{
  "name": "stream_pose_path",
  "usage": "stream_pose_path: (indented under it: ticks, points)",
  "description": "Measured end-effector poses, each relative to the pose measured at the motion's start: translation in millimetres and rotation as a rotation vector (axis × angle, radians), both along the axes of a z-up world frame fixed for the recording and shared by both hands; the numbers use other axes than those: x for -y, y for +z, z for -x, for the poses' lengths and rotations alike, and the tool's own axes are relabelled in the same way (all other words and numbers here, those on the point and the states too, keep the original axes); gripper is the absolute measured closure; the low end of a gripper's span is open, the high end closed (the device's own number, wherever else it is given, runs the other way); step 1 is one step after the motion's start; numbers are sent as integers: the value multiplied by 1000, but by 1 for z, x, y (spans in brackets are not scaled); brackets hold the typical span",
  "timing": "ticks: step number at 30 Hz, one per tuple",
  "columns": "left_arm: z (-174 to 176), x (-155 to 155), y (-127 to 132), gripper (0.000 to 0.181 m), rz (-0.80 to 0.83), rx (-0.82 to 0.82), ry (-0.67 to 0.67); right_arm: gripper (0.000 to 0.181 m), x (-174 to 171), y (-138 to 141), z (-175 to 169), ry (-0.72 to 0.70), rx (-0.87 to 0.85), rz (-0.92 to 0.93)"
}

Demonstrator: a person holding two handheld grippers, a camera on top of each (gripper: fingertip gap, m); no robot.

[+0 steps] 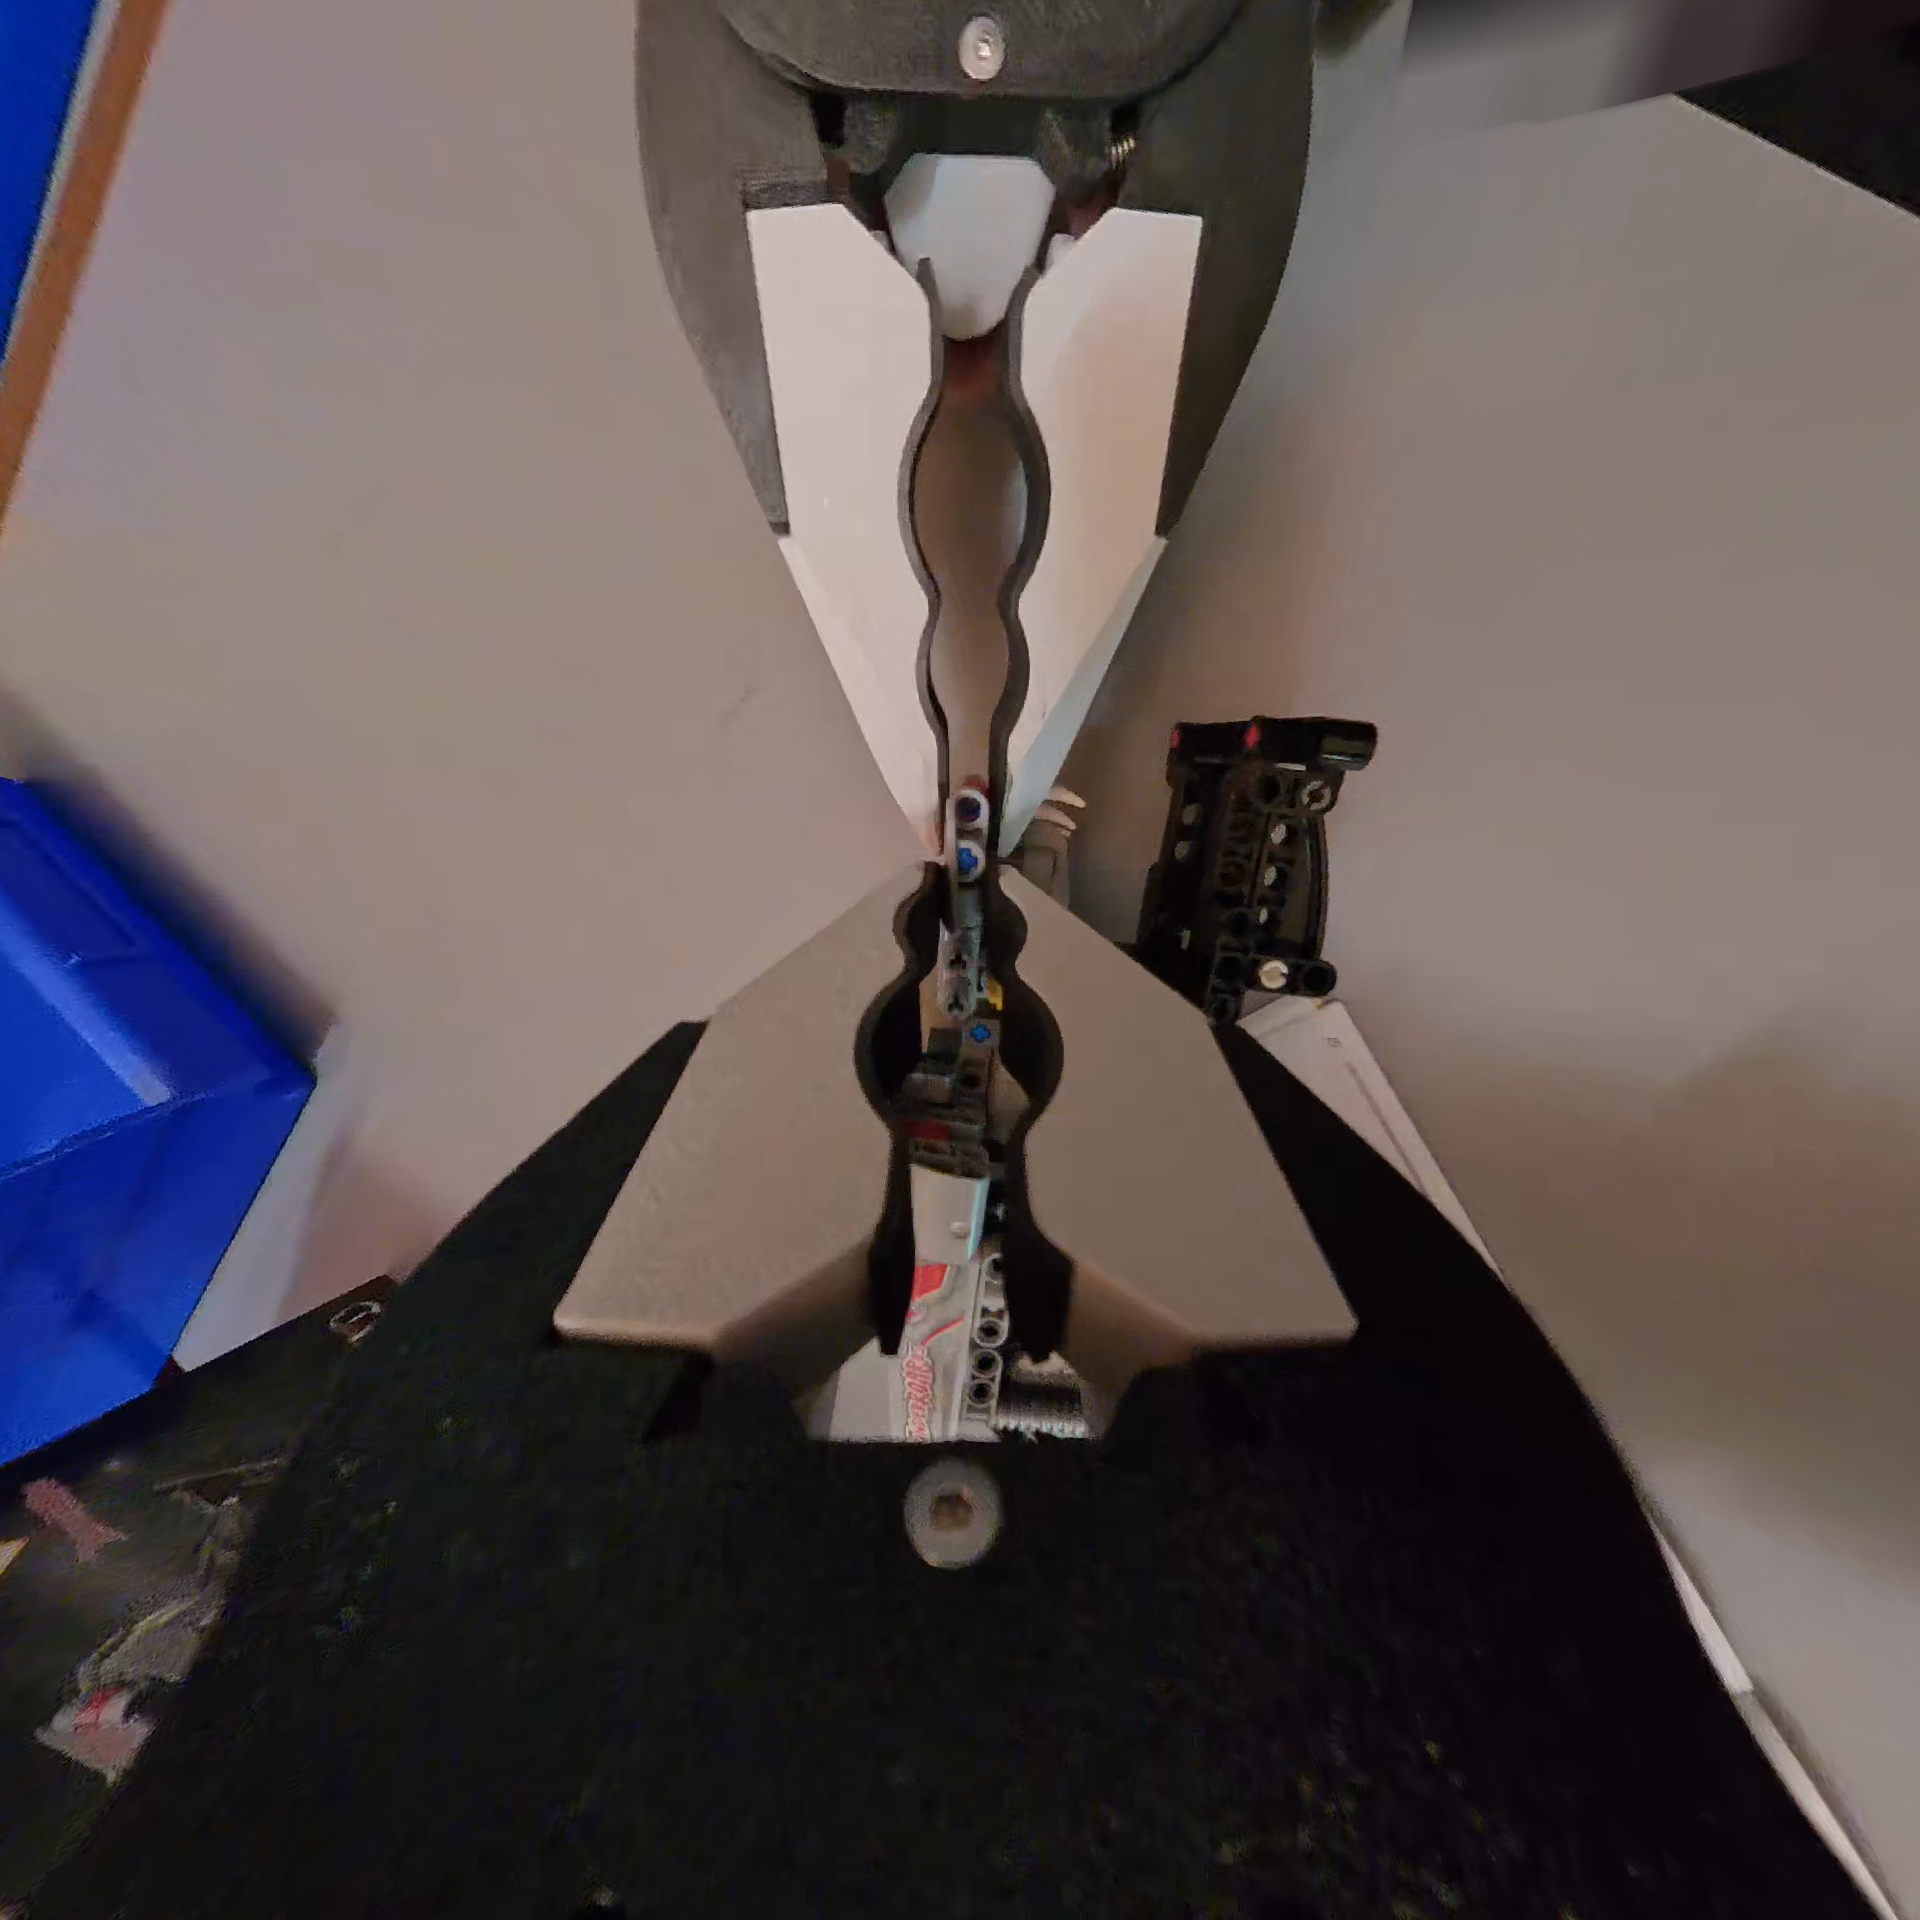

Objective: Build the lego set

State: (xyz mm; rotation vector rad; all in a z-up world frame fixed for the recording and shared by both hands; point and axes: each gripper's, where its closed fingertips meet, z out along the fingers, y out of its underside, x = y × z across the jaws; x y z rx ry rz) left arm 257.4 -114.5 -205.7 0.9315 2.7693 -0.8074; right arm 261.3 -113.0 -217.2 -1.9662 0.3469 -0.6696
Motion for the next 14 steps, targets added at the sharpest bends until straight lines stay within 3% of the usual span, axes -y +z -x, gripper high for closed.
stream_pose_path:
  ticks: [1, 6, 11, 14]
  points:
    - [0, 0, -2, 176, -17, -2, -6, 175, 0, 0, 0, 10, -22, -12]
    - [-8, -2, -17, 176, -106, 43, -2, 175, 1, 0, -2, 20, -100, -50]
    - [-9, -1, -5, 163, -91, -6, 31, 175, 1, 0, -3, 25, -120, -62]
    - [-7, 1, 1, 164, -84, -53, 43, 175, 2, -1, -5, 18, -149, -75]
